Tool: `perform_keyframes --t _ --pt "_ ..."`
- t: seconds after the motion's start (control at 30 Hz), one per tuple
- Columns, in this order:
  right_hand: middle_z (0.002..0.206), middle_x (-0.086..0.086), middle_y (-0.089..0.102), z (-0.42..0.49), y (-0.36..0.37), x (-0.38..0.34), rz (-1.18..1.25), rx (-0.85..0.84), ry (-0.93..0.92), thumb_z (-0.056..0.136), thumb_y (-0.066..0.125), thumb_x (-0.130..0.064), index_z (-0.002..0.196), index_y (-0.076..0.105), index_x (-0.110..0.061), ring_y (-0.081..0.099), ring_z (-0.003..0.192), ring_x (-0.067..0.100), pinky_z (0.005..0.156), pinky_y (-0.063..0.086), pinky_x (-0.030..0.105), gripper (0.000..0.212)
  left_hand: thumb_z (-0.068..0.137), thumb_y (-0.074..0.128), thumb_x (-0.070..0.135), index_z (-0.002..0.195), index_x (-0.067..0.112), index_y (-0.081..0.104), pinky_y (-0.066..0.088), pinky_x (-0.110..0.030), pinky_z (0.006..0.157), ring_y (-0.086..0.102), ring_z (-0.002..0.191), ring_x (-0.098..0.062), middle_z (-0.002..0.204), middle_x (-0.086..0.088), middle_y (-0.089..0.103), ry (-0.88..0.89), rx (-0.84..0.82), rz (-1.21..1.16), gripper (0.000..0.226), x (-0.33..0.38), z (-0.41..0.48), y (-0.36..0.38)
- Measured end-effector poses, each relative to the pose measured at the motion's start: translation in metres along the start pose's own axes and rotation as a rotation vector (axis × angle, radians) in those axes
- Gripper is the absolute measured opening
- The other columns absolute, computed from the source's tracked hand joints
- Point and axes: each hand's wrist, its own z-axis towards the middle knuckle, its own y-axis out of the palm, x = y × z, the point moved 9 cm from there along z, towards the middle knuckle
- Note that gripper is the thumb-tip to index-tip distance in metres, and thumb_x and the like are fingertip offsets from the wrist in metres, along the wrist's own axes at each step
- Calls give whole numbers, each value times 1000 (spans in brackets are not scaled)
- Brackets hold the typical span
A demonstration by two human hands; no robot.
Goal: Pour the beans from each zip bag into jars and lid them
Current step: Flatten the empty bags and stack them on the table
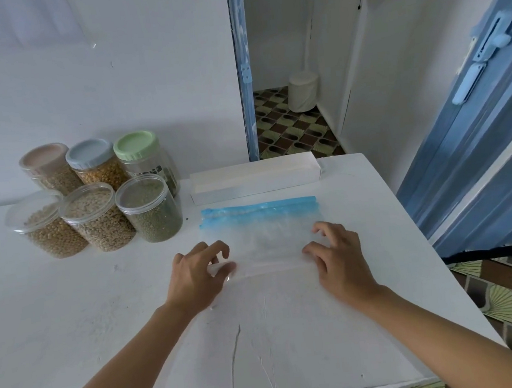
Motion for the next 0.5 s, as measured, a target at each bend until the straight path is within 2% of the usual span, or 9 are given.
perform_keyframes --t 0.1,0.2,0.23,0.3,0.33,0.4,0.5 --pt "92 1 60 1 3 -13 -66 -42 -136 62 59 17 88 70 -14 60 82 27 76 34 35 42 85 83 35 91 28 72 35 -35 72 58 66 -16 87 7 58 72 51 27 14 4 -5 -1" --pt "87 2 62 1 2 -17 -90 -62 -193 70 47 10 105 71 -14 58 76 26 72 43 36 48 86 82 33 83 26 75 37 -37 72 59 67 -18 91 5 62 165 160 58 11 7 -15 -3" --pt "87 2 61 0 1 -19 -105 -68 -211 73 49 8 109 71 -14 57 74 26 71 46 36 47 87 78 37 81 26 76 36 -38 74 60 73 -19 92 6 63 184 196 80 13 7 -17 -5" --pt "88 3 60 -3 1 -23 -119 -80 -255 87 57 -4 109 69 -14 57 75 27 71 49 38 27 90 67 44 79 25 76 33 -38 76 60 84 -20 93 7 66 234 235 123 24 10 -19 -7" --pt "89 3 59 -5 1 -23 -120 -82 -266 95 56 -16 107 68 -15 57 76 26 72 48 39 18 93 61 46 79 23 75 32 -38 76 61 84 -22 91 8 67 274 244 139 30 13 -21 -6" --pt "89 2 58 -4 2 -21 -128 -77 -266 102 50 -28 102 67 -15 57 79 26 72 47 40 21 98 54 47 83 22 76 33 -39 78 63 78 -22 90 8 68 336 242 155 36 16 -24 -4" --pt "83 1 58 0 4 -13 -85 -40 -196 99 47 -19 93 67 -13 57 79 26 71 48 39 22 98 53 54 99 25 79 36 -42 79 62 80 -19 91 8 68 378 180 149 40 10 -28 0"
